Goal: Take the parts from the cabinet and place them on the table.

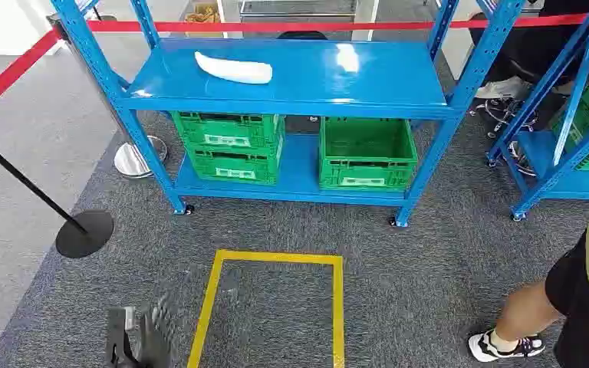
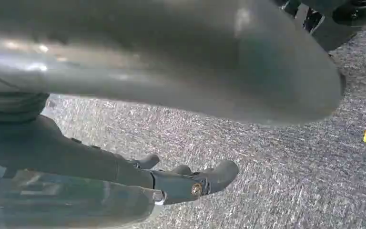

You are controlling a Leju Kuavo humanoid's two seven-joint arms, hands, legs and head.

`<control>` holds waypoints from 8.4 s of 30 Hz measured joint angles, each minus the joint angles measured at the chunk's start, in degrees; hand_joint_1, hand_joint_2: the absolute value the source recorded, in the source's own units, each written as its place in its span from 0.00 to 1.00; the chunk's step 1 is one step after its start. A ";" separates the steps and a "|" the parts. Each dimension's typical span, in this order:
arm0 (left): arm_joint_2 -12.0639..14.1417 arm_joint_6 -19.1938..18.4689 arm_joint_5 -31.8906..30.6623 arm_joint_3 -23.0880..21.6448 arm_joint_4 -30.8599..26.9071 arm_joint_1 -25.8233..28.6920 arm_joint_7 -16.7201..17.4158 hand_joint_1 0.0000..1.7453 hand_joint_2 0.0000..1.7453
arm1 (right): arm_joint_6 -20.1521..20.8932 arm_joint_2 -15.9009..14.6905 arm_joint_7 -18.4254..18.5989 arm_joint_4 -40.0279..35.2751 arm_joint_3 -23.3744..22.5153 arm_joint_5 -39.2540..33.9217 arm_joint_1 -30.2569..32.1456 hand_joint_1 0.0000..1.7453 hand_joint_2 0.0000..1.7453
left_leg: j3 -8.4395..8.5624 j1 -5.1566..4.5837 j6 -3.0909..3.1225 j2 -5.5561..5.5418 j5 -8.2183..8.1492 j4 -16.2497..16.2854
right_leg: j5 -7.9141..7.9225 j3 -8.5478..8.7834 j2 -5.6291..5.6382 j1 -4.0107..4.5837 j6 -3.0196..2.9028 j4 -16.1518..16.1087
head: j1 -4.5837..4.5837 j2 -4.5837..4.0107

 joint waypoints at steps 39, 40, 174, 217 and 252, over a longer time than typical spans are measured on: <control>6.53 12.87 -30.57 -16.74 -57.91 -4.31 -7.63 0.00 0.00 | 1.31 2.71 -1.25 4.11 -12.09 22.97 -3.57 0.00 0.00 | 2.37 1.01 -0.57 0.49 -4.45 0.66 | 1.53 -5.02 -0.25 -1.52 1.84 2.81 | 1.22 0.00; 6.56 12.83 -30.55 -16.87 -58.22 -4.30 -7.63 0.00 0.00 | 1.31 2.67 -1.25 4.13 -12.09 23.08 -3.36 0.00 0.00 | 3.11 1.19 -0.83 0.34 -4.59 0.67 | 1.36 -4.95 -0.32 -1.44 1.19 2.94 | 0.98 0.00; 9.11 26.03 -71.88 -16.87 11.68 -39.29 4.37 0.00 1.00 | 1.18 2.12 -10.56 5.07 -13.86 30.23 -2.12 0.00 0.00 | -4.69 -1.61 2.40 3.63 1.32 2.85 | -1.43 -0.10 -1.28 1.36 -0.40 1.10 | 0.07 0.00; -2.84 25.29 -73.74 -20.11 29.69 -46.32 7.02 0.00 1.00 | 1.62 3.28 -10.73 5.09 -13.81 30.68 -2.47 0.00 0.00 | -4.70 -1.63 2.40 3.61 1.32 2.86 | -1.43 -0.09 -1.29 1.35 -0.39 1.09 | 0.07 0.00; -3.50 24.06 -78.68 -20.59 36.27 -50.11 13.92 0.00 1.00 | 2.21 4.46 -10.99 5.09 -13.33 32.23 -2.96 0.00 0.00 | -4.70 -1.63 2.40 3.61 1.32 2.86 | -1.43 -0.09 -1.29 1.35 -0.39 1.10 | 0.06 0.00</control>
